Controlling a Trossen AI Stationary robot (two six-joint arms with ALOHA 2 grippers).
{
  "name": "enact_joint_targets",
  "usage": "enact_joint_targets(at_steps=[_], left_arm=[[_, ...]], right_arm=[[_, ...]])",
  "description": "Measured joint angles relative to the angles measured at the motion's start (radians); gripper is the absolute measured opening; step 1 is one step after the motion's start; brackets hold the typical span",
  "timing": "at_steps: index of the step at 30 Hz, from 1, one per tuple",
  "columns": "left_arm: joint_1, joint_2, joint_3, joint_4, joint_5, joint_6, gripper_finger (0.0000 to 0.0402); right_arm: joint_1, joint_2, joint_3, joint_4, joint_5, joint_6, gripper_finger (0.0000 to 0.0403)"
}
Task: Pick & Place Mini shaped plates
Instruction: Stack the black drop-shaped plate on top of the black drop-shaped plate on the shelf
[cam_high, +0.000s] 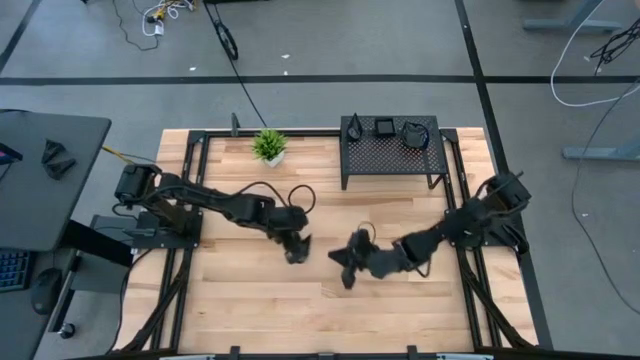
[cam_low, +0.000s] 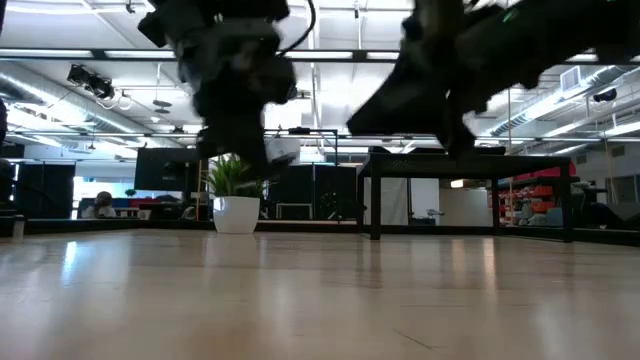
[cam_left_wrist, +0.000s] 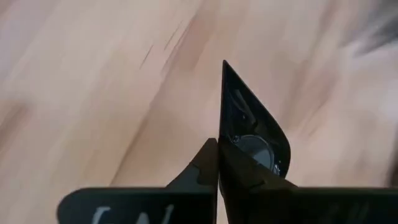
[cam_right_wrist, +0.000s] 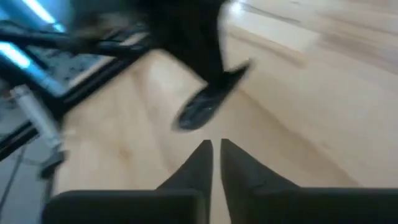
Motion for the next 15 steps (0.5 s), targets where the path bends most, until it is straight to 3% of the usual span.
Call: enact_joint_targets(at_steps=[6, 11, 15], left_arm=[[-0.019, 0.000, 0.000, 0.210, -0.099, -0.079, 0.0006], [-0.024, 0.000, -0.001, 0.217, -0.177, -0.101, 0.0008], [-0.023, 0.000, -0.001, 0.216, -0.234, -0.102, 0.0007]], right_arm=[[-0.106, 0.002, 0.001, -0.018, -0.093, 0.017, 0.0088], [-0.144, 0.001, 0.024, -0.044, -0.096, -0.028, 0.0128], [-0.167, 0.001, 0.032, -0.067, -0.067, -0.045, 0.0132]])
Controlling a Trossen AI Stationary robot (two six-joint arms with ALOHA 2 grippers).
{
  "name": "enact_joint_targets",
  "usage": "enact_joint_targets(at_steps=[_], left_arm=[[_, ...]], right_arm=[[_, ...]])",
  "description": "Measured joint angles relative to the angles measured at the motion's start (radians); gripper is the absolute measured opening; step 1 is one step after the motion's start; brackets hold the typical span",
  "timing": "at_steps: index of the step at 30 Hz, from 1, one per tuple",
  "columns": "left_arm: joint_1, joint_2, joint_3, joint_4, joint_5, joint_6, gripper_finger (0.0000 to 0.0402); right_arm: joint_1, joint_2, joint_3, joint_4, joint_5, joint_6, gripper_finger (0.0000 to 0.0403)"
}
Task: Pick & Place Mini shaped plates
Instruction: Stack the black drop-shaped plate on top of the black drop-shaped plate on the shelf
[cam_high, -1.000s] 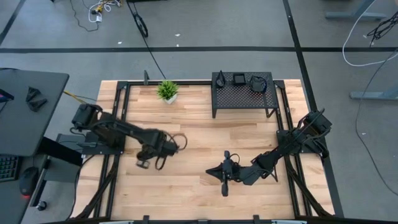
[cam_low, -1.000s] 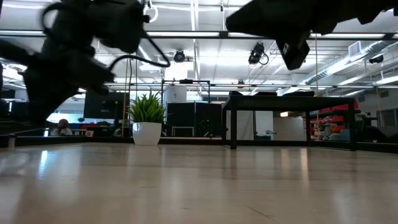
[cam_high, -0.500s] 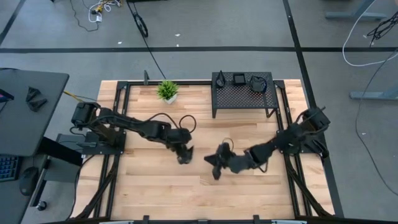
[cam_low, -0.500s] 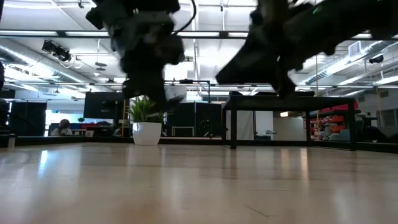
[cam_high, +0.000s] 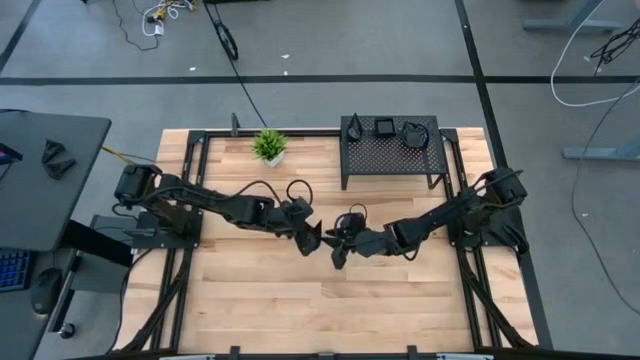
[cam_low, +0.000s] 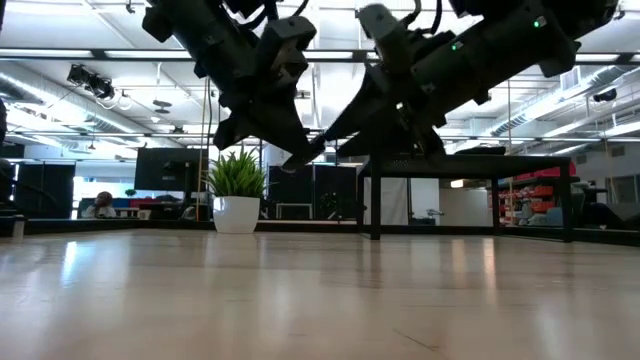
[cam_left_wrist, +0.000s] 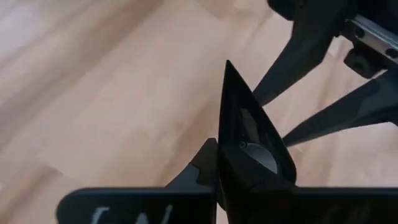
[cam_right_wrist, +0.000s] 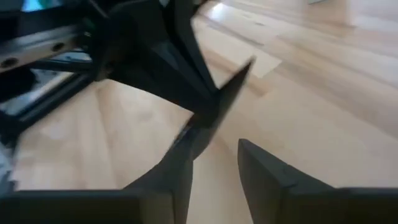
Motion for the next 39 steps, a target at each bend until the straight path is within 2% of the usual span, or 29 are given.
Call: enact_joint_targets(at_steps=[6, 14, 17, 22, 34, 39], left_arm=[[0.010, 0.000, 0.000, -0.025, -0.113, 0.000, 0.0011], [0.014, 0.000, 0.001, -0.028, -0.295, 0.024, 0.0005], [0.014, 0.000, 0.001, -0.029, -0.304, 0.024, 0.0011], [0.011, 0.000, 0.001, -0.023, -0.304, 0.023, 0.0011], [0.011, 0.000, 0.001, 0.025, -0.287, 0.004, 0.0016], [0.011, 0.000, 0.001, 0.029, -0.255, -0.003, 0.0013]], right_arm=[[-0.027, -0.008, 0.003, -0.082, 0.031, 0.001, 0.0127], [-0.057, -0.008, 0.003, -0.050, 0.029, -0.109, 0.0156], [-0.061, -0.008, 0.003, 0.003, 0.042, -0.211, 0.0163], [-0.069, -0.008, 0.003, 0.031, 0.156, -0.289, 0.0161], [-0.087, -0.008, 0.003, 0.017, 0.142, -0.366, 0.0122], [-0.087, -0.008, 0.003, 0.004, 0.149, -0.364, 0.0092]])
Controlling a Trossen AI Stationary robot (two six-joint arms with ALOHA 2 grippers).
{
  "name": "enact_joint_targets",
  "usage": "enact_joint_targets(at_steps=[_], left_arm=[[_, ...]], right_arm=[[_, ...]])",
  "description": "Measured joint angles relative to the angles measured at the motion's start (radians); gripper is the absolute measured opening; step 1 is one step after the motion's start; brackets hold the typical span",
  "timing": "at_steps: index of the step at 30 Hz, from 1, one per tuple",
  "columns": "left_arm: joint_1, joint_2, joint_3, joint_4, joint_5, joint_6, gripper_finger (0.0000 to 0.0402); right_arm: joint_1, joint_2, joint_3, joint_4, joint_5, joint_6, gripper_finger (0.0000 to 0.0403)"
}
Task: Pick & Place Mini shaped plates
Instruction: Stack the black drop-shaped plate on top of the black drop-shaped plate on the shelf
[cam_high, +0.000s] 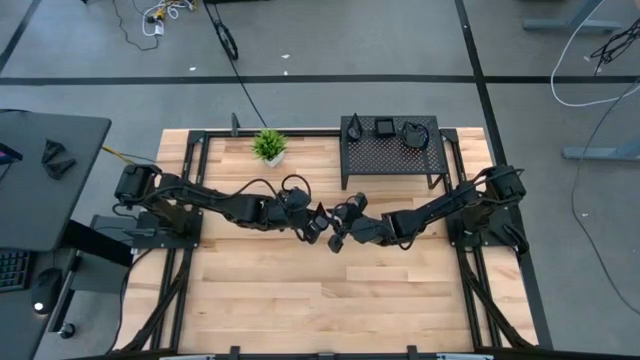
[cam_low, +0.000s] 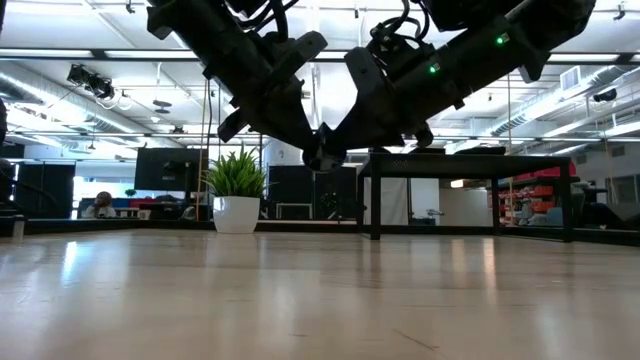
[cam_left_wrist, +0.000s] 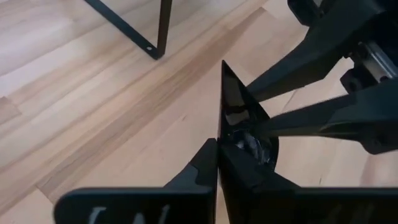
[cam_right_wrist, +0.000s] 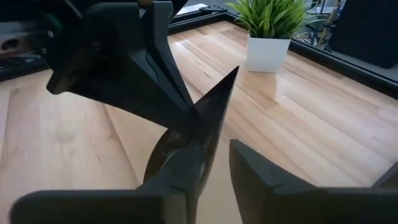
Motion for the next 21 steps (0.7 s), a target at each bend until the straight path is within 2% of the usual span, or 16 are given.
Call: enact_joint_targets(at_steps=[9, 14, 21], left_arm=[[-0.001, 0.000, 0.000, 0.018, 0.015, 0.003, 0.0026], [0.000, 0.001, 0.000, 0.034, 0.065, 0.056, 0.0051], [0.006, -0.005, 0.000, 0.048, 0.160, 0.119, 0.0120]], right_arm=[[0.000, 0.000, 0.000, -0.027, 0.011, -0.003, 0.0008], [0.000, 0.000, 0.000, -0.063, 0.014, 0.028, 0.0010], [0.002, 0.002, -0.001, -0.212, 0.006, 0.176, 0.0005]])
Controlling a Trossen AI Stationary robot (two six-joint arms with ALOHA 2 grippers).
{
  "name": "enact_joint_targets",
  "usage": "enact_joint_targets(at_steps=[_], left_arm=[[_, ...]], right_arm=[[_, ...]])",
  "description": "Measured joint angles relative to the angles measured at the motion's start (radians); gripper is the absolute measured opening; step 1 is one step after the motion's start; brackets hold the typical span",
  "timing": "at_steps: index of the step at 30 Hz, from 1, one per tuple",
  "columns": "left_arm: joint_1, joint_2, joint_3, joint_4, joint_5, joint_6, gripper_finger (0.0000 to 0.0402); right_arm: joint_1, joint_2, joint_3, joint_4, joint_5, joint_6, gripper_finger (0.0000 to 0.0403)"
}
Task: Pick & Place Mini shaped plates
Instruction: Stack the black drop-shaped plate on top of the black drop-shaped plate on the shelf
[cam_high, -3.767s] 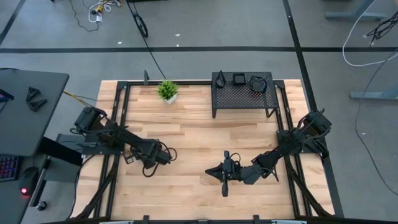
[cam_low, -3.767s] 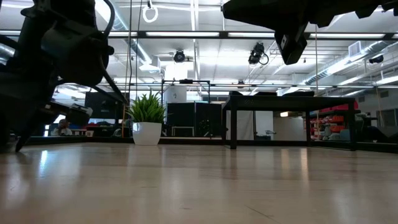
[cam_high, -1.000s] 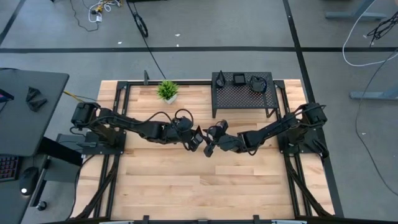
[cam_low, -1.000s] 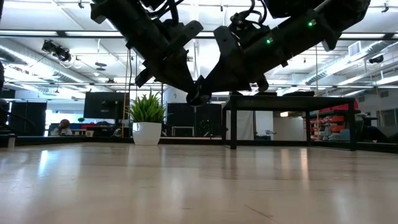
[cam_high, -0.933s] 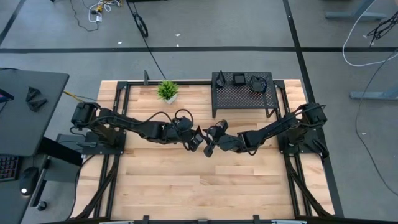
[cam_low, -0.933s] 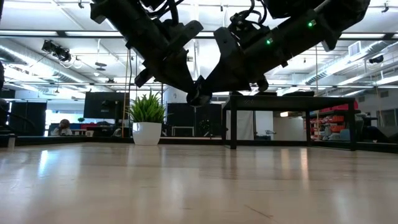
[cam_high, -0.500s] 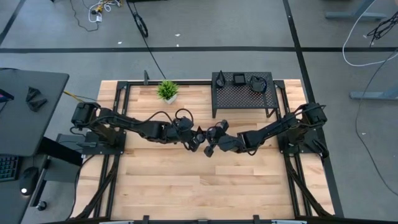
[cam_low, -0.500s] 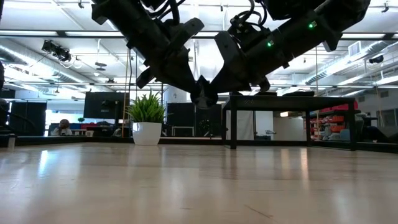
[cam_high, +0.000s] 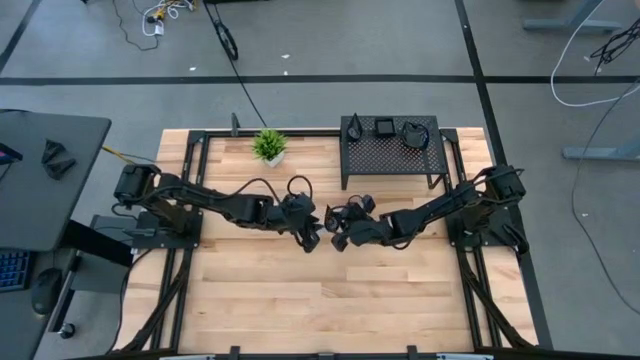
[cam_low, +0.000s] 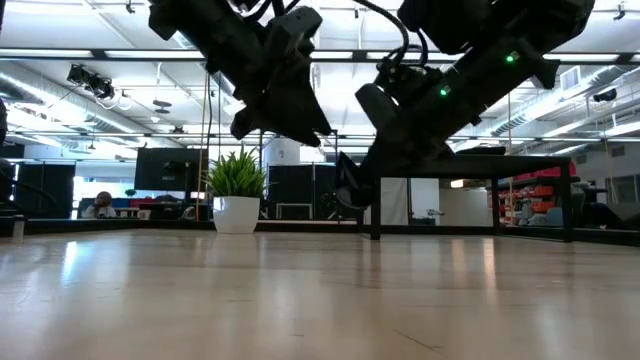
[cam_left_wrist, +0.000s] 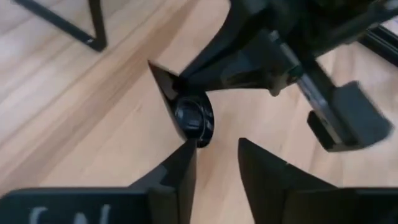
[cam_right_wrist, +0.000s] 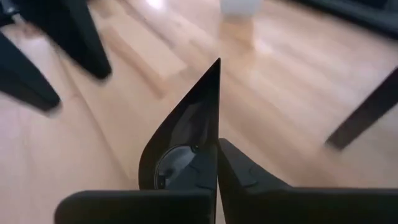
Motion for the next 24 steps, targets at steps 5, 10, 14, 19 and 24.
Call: enact_joint_targets(at_steps=[5, 10, 14, 19, 24], left_arm=[[0.027, -0.063, 0.001, -0.051, 0.073, 0.092, 0.0155], [0.027, -0.150, 0.002, -0.283, -0.056, 0.137, 0.0162], [-0.026, -0.160, -0.001, -0.430, -0.227, 0.090, 0.0157], [-0.116, -0.150, -0.108, -0.303, -0.324, 0.002, 0.0150], [-0.196, -0.145, -0.231, -0.078, -0.326, -0.059, 0.0146]], right_arm=[[0.036, -0.037, 0.000, -0.101, -0.082, 0.130, 0.0003], [0.096, -0.147, 0.000, -0.162, -0.144, 0.222, 0.0002], [0.135, -0.271, 0.041, -0.253, -0.163, 0.250, 0.0001], [0.127, -0.390, 0.218, -0.481, -0.103, 0.168, 0.0001], [-0.016, -0.423, 0.436, -0.770, -0.083, 0.088, 0.0001]])
